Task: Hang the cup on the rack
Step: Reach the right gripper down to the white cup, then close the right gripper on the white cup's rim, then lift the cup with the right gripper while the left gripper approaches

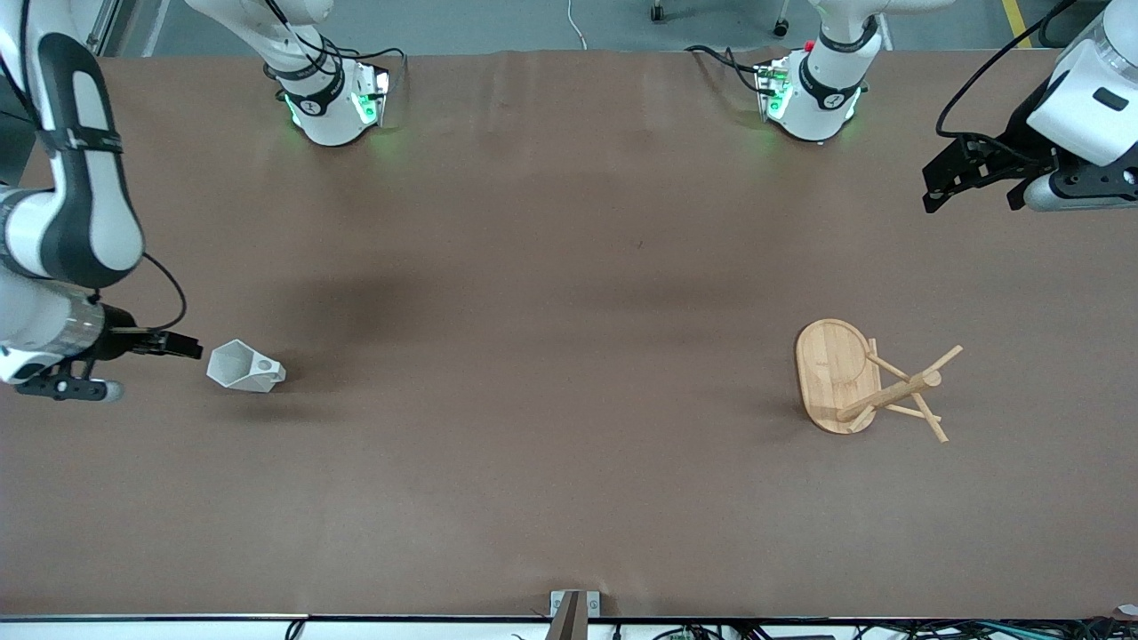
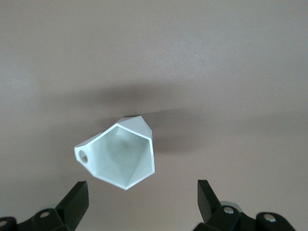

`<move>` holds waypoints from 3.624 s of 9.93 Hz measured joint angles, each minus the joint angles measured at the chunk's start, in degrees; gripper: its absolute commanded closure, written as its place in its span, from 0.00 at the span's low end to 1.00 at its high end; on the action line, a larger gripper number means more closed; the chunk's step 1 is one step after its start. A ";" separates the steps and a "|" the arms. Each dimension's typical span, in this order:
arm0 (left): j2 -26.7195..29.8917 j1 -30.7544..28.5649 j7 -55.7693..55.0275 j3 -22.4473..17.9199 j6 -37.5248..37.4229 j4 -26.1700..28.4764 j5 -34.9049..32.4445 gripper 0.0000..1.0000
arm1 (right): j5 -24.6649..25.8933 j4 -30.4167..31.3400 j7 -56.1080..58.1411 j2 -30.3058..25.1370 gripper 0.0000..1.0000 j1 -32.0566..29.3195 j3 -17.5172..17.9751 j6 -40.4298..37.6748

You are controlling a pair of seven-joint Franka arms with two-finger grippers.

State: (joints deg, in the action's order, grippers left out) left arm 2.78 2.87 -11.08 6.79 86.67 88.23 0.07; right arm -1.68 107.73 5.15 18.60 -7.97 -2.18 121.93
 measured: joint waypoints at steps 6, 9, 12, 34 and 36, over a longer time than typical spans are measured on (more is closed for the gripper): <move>-3.74 0.21 -0.10 0.73 0.76 -2.51 0.00 0.00 | 0.00 9.08 2.34 2.72 0.36 0.11 0.06 15.47; -3.96 -0.03 1.27 0.62 0.74 -3.62 0.00 0.00 | 0.00 9.07 3.56 3.52 0.55 0.07 0.03 17.12; -3.50 -0.02 1.72 0.62 0.71 -3.81 0.00 0.00 | -0.18 9.06 3.58 4.51 0.63 0.06 0.03 18.31; -3.50 0.25 41.52 4.49 -2.33 -3.82 4.07 0.00 | -67.83 -7.98 0.18 4.32 1.00 15.31 24.03 -6.57; -3.50 0.21 48.37 4.49 -4.75 -3.88 9.66 0.00 | -73.71 -7.93 0.17 4.53 1.00 18.05 24.36 -6.37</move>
State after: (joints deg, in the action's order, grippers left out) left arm -0.72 3.08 37.29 11.28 81.91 84.35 9.73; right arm -75.40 99.80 5.32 23.13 10.09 22.18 115.56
